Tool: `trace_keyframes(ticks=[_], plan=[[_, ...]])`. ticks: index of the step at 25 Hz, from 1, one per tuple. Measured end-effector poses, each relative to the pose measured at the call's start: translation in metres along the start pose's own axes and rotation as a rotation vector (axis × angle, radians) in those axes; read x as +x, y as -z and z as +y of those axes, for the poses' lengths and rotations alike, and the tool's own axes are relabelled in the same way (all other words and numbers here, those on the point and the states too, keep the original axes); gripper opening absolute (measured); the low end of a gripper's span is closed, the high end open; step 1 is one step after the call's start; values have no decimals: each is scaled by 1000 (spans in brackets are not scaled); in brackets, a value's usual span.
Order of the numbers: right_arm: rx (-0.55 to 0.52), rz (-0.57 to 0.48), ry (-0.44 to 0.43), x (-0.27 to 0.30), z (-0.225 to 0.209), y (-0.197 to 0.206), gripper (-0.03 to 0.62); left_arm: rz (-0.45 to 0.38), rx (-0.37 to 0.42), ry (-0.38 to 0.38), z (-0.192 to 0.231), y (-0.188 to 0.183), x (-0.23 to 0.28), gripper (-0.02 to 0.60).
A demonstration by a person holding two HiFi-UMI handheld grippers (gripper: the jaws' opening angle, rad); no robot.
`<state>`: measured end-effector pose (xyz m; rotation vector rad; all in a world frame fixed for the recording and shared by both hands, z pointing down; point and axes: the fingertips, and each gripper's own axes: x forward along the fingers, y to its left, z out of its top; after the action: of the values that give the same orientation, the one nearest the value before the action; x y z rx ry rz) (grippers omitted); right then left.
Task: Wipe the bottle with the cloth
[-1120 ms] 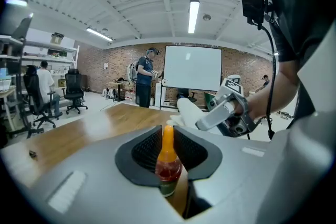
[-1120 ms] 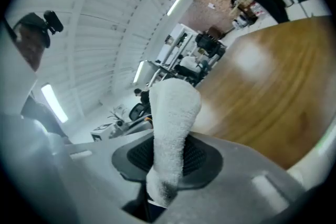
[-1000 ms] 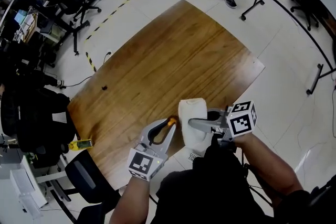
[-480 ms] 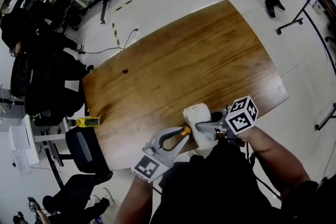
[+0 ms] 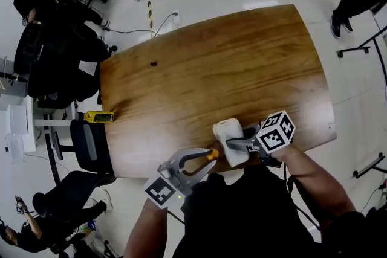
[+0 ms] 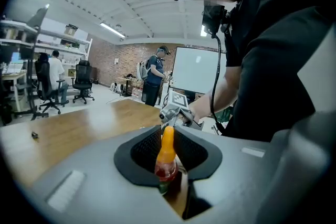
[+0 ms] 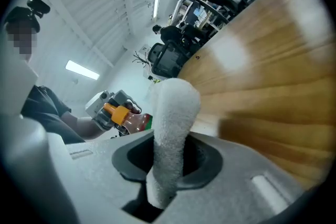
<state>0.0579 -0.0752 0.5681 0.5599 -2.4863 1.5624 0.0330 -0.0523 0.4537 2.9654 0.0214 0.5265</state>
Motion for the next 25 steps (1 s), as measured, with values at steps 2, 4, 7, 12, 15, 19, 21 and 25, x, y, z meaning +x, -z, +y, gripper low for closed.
trace_keyframes(ticks=[2, 4, 7, 12, 15, 19, 21, 25], plan=[[-14, 49, 35, 4, -8, 3, 78, -8, 3, -7, 0, -1, 0, 83], [-56, 115, 83, 8, -14, 7, 77, -17, -10, -11, -1, -1, 0, 84], [-163, 241, 171, 13, -22, 11, 77, -19, -25, -5, -1, 0, 0, 84], [-278, 400, 253, 18, -32, 19, 77, 2, -46, -9, -4, 0, 2, 83], [-280, 368, 235, 5, -26, 5, 78, 3, -54, -26, -9, -4, 3, 83], [-139, 28, 94, -26, 6, -71, 78, -24, -54, -49, -5, -9, 4, 83], [-55, -122, 4, -36, 26, -107, 78, -48, -60, -61, -3, -10, 4, 83], [101, -203, -150, -21, 47, -130, 78, -68, -60, -75, -2, -13, 5, 81]])
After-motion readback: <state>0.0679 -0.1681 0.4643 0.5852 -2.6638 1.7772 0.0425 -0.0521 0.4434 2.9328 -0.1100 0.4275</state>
